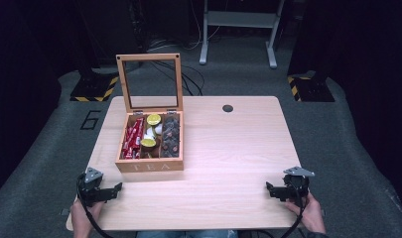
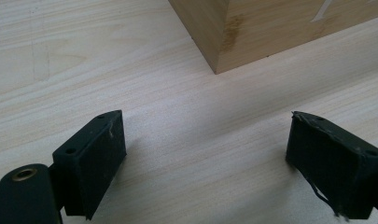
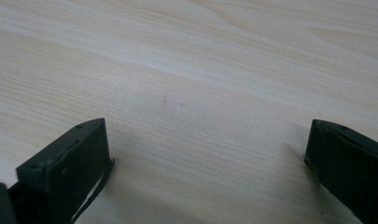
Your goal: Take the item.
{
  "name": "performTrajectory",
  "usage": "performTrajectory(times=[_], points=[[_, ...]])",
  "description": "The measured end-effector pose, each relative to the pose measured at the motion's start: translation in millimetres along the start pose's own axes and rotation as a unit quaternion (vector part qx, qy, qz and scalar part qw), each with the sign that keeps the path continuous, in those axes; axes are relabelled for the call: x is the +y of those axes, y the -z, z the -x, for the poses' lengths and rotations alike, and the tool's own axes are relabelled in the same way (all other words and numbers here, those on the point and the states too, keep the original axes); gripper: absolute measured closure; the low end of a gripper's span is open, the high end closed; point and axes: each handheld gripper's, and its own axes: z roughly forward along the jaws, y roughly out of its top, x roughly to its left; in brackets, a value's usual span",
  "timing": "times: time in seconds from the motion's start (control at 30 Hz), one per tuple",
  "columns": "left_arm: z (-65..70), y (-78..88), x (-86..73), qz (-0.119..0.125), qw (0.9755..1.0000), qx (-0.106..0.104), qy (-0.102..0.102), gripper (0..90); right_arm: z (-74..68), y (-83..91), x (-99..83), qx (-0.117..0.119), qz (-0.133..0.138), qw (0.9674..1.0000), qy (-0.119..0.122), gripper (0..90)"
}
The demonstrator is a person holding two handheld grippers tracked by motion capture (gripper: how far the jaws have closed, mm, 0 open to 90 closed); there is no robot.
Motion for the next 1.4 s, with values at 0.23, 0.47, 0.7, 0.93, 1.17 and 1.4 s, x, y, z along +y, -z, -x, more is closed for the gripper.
performTrajectory(times=[0.23, 0.47, 0.7, 0.93, 1.17, 1.4], points=[[0.1, 0.0, 0.1, 0.000, 1.0000, 0.000, 0.000, 11.7, 0.5, -0.3, 0.3, 0.003, 0.000, 1.0000, 0.005, 0.0], [5.0, 1.6, -0.2, -0.005, 0.9997, 0.020, 0.013, 11.9, 0.5, -2.0, 1.8, 0.006, 0.001, 1.0000, 0.005, 0.0], [2.3, 2.7, -1.5, -0.008, 0.9999, 0.008, 0.003, 10.0, 1.7, -2.6, 2.6, 0.010, -0.002, 0.9999, 0.011, 0.0], [-0.9, 3.8, -1.7, -0.010, 0.9998, -0.005, 0.015, 3.1, 3.0, -3.0, 2.9, 0.014, -0.001, 0.9998, 0.016, 0.0], [0.4, 8.7, 4.7, 0.000, 0.9994, -0.024, 0.023, 1.3, 0.9, -2.9, 2.9, 0.005, 0.000, 0.9999, 0.009, 0.0], [5.3, 17.9, 19.8, 0.016, 0.9990, -0.038, 0.015, 1.0, 0.7, -3.3, 3.0, 0.004, 0.001, 1.0000, 0.005, 0.0]])
